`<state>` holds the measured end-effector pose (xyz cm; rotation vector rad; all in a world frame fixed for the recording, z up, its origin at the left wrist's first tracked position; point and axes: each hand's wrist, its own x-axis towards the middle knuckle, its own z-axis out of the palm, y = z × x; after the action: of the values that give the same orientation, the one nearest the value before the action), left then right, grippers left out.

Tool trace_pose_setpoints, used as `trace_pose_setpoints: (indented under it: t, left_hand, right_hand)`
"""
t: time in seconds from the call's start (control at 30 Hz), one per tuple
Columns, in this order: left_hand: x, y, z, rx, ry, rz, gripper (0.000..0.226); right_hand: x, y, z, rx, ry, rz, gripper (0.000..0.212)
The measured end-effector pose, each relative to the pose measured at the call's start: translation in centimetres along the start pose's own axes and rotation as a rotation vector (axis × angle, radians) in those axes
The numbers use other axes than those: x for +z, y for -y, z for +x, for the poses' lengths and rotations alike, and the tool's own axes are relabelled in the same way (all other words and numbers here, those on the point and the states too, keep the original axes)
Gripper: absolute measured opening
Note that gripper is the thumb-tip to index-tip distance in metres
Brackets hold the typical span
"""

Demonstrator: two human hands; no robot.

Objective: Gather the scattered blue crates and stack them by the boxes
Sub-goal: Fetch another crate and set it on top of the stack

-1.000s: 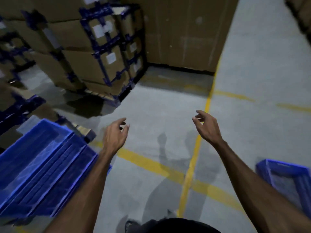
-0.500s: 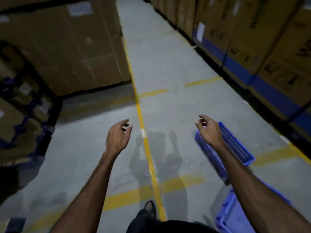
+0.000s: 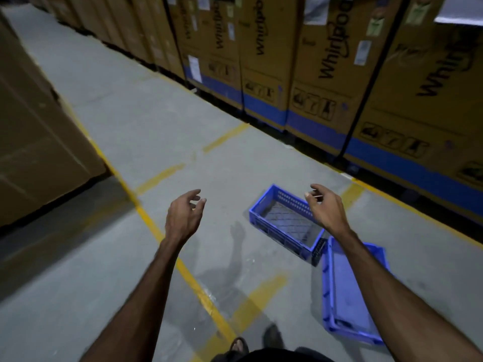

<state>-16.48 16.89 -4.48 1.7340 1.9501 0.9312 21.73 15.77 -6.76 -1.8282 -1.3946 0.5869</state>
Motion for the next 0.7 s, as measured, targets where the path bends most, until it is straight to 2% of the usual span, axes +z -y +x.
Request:
trace_pose_setpoints:
  t: [0.43,0.7]
  left_hand:
    - [5.6,1.6,4.0,0.15,0.205,-0.009,0.037]
    - [10.1,-0.8,7.5,0.191,0.309,0.027,0.039]
  right_hand:
    - [-0.9,-3.0,-2.9,0.209,-0.154,-0.023,0.039]
    - [-2.3,-6.2,-0.7,0.279,-0.182,-0.026,0.038]
